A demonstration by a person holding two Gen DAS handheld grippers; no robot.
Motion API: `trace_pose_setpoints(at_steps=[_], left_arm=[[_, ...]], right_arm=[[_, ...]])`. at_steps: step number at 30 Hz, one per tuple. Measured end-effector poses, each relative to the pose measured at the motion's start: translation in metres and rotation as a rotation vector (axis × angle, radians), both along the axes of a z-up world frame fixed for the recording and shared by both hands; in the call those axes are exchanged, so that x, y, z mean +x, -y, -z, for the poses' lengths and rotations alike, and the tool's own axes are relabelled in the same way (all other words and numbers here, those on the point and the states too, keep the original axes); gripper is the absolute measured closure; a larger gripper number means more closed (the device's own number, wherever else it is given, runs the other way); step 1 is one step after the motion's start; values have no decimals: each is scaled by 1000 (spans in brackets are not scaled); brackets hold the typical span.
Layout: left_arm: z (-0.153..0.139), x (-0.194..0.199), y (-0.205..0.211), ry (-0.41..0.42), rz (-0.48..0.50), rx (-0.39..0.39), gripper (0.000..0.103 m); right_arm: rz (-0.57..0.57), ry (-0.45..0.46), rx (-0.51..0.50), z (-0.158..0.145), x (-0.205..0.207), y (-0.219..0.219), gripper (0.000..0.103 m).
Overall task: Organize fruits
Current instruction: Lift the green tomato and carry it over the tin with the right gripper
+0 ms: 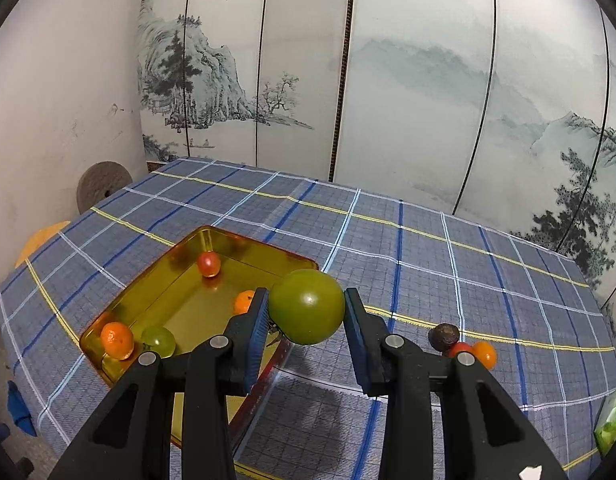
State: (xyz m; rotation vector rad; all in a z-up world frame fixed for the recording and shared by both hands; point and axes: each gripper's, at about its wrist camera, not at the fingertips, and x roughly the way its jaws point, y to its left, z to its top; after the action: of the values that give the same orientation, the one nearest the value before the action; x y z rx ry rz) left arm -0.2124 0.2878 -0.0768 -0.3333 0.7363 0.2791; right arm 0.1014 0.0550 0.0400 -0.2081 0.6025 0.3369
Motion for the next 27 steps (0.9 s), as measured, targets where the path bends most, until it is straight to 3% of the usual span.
trace_pose_setpoints(at_steps=[27], left_arm=[[15, -7, -27, -3, -45, -47, 23]], right_arm=[[-14, -9, -69, 13, -2, -30, 69]])
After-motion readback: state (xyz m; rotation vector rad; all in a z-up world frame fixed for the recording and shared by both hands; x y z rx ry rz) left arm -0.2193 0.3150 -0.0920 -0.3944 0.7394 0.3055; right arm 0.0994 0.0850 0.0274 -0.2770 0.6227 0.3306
